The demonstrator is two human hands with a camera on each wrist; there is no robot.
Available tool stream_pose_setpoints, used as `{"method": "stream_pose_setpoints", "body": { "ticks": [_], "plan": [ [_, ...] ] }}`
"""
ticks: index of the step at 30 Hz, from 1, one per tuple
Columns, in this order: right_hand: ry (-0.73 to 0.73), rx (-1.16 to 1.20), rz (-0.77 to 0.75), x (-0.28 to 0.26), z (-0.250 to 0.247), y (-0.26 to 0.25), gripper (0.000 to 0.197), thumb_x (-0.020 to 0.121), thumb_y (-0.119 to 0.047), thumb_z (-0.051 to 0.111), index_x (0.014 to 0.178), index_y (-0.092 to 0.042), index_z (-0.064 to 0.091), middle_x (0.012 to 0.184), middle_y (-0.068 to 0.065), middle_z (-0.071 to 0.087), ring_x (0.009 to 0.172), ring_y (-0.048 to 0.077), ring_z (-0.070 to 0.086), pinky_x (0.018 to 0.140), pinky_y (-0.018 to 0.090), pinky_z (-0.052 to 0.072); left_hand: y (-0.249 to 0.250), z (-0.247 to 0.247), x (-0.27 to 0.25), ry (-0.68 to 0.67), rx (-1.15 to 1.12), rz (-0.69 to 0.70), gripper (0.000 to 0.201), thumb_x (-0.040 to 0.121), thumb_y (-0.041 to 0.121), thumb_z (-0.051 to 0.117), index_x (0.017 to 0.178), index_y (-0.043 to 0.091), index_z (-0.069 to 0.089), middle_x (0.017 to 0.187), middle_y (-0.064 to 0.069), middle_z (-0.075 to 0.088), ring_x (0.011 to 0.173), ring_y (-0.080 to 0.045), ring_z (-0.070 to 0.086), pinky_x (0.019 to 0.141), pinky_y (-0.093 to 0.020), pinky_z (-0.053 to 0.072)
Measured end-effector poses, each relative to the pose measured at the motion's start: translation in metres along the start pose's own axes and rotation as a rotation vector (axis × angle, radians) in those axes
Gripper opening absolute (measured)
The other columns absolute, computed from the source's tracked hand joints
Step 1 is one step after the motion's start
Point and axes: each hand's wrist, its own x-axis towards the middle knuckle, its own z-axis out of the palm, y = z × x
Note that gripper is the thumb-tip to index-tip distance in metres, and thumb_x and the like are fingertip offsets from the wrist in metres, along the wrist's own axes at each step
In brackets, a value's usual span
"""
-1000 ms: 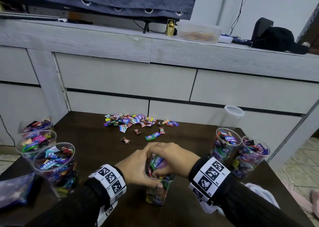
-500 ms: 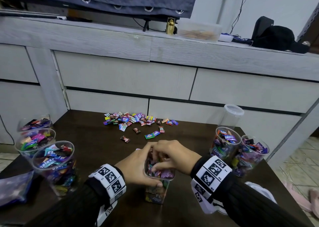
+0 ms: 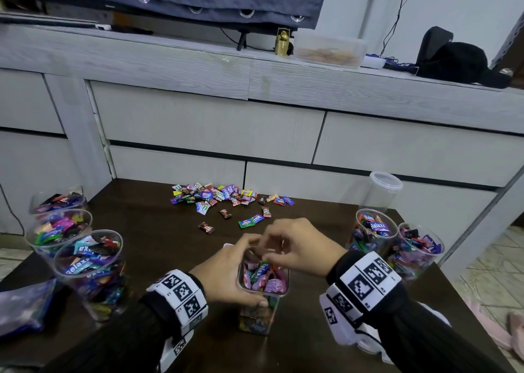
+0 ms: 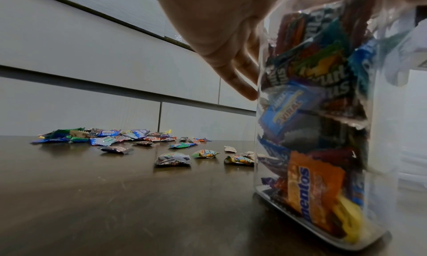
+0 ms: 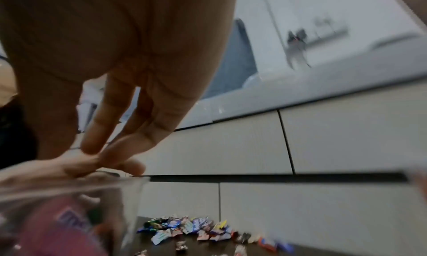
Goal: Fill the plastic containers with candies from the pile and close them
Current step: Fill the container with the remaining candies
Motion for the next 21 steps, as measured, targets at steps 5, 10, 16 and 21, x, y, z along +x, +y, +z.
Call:
{"method": "stream_pose_setpoints", "body": {
  "ticks": [5,10,16,21],
  "plan": [
    [-0.235,-0.169,-0.035,0.003,0.016,-0.005,0.023,0.081,-0.018,0.070,0.104,-0.012,0.072,0.105,0.007,0.067,0.095,0.019,0.060,0.083,0.023,0.039,0.002,0.002,-0.001,0.020,-0.029,0.006,0.102,0.055,0.050,0.088,0.137,0.040,0.028,0.127,0.009,0.060,0.118,0.001,0.057,0.104,-0.033,0.046],
    [-0.174,-0.123,-0.074,0.006,0.026,-0.005,0.015,0.084,-0.016,0.067,0.097,-0.009,0.070,0.098,0.008,0.067,0.090,0.018,0.060,0.082,0.025,0.043,-0.002,0.003,-0.003,0.053,-0.043,-0.004,0.101,0.055,0.050,0.089,0.133,0.050,0.026,0.126,0.012,0.061,0.117,0.001,0.058,0.104,-0.034,0.047],
    [0.402,0.167,0.306,-0.013,0.033,0.055,0.038,0.087,-0.023,0.066,0.121,-0.017,0.053,0.120,0.000,0.056,0.108,0.009,0.055,0.095,0.027,0.045,-0.012,-0.009,-0.004,0.055,-0.015,-0.028,0.103,0.055,0.048,0.091,0.133,0.057,0.024,0.118,0.019,0.063,0.113,0.002,0.060,0.101,-0.031,0.050],
    [-0.098,-0.009,0.799,-0.024,0.094,0.112,0.121,0.073,-0.066,0.066,0.151,-0.008,-0.006,0.160,0.010,-0.009,0.148,0.023,-0.004,0.119,0.043,0.009,-0.017,-0.011,-0.005,0.061,-0.041,-0.030,0.106,0.054,0.048,0.092,0.133,0.059,0.023,0.117,0.025,0.061,0.114,0.001,0.060,0.101,-0.032,0.050]
  ]
}}
